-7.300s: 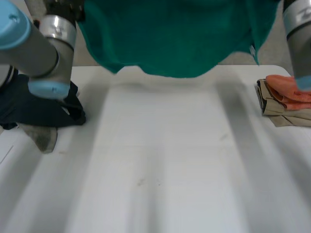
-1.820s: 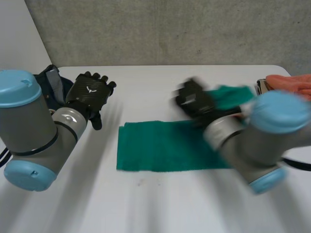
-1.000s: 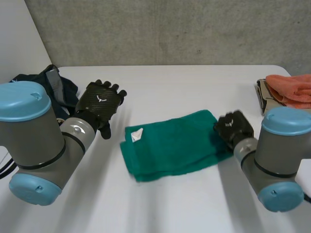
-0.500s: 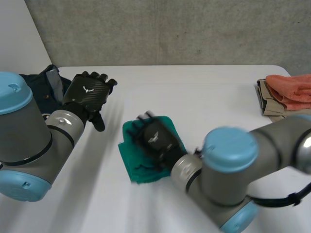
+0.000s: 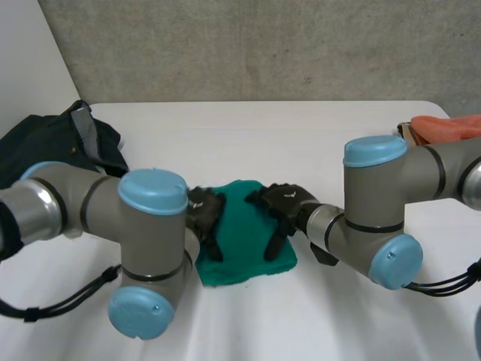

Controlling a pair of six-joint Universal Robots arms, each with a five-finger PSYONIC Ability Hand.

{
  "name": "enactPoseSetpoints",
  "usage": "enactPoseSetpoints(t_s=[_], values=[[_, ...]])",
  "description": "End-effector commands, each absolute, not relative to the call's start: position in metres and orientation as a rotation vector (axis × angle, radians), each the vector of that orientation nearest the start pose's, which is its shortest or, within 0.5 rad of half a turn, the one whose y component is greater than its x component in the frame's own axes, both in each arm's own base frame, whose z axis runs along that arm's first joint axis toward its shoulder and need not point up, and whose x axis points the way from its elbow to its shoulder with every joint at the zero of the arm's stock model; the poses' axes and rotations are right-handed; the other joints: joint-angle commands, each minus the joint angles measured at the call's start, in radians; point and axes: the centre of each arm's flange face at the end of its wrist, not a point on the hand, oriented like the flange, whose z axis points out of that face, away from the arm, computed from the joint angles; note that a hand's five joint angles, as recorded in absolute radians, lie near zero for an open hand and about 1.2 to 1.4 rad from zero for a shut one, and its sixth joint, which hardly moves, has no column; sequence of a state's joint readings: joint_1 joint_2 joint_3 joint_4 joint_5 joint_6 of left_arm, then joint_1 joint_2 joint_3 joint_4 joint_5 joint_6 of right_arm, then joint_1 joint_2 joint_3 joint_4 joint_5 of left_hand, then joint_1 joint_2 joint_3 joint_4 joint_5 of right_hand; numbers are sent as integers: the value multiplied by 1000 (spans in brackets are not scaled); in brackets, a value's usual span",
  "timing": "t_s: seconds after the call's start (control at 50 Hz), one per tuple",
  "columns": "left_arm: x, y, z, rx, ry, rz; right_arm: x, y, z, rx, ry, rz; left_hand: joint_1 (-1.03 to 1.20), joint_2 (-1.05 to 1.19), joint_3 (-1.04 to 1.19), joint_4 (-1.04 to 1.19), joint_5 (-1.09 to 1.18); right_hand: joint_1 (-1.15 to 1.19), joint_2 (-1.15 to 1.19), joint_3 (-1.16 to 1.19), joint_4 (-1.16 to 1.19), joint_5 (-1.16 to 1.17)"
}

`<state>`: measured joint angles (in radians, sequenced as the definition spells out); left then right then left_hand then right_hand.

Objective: Fold the laundry.

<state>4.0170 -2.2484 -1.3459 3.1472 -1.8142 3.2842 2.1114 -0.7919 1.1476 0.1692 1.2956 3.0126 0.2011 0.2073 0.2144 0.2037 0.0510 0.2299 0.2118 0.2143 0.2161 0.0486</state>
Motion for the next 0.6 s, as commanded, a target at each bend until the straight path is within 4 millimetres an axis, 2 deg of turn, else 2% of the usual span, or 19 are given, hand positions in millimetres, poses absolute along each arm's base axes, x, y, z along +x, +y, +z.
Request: enactPoseSetpoints(t_s=[0.02,0.08,0.14,0.22,0.24,0.3,0.32,0.4,0.42,0.5,0.6], values=[[-323,-220,131,905,2549,-1615,335,-269,137,-1176,2228,-1400,-5,-11,-19,-8,-30,-7,11,9,7,0],[-324,-222,155,918,2497,-1700,331,-272,161,-1181,2213,-1560,-17,-23,-30,-20,-41,-7,11,9,7,0],[-328,-225,178,964,2443,-1803,329,-268,171,-1183,2170,-1652,-23,-29,-36,-25,-47,-7,11,9,7,0],[-335,-230,208,1062,2393,-1959,333,-245,176,-1227,2055,-1745,-26,-32,-39,-28,-50,-7,11,9,7,0],[-337,-231,214,1084,2387,-1989,337,-232,175,-1260,2010,-1756,-26,-32,-39,-28,-50,-7,11,9,7,0],[-340,-235,230,1178,2376,-2091,343,-212,167,-1314,1955,-1755,-26,-32,-39,-28,-50,-7,11,9,7,0],[-342,-235,235,1215,2373,-2122,345,-201,160,-1347,1939,-1732,-26,-32,-39,-28,-50,-7,11,9,7,0],[-350,-229,250,1410,2358,-2226,345,-185,141,-1391,1938,-1686,-26,-32,-39,-28,-50,-7,11,9,7,0],[-352,-227,252,1496,2359,-2248,345,-183,136,-1395,1936,-1676,-23,-29,-36,-25,-47,-7,11,9,7,0],[-356,-221,255,1665,2360,-2278,347,-183,117,-1396,1915,-1688,-23,-29,-36,-25,-47,-7,11,9,7,0],[-357,-218,254,1714,2375,-2272,352,-190,106,-1379,1885,-1735,-23,-29,-36,-25,-47,17,35,32,30,23]])
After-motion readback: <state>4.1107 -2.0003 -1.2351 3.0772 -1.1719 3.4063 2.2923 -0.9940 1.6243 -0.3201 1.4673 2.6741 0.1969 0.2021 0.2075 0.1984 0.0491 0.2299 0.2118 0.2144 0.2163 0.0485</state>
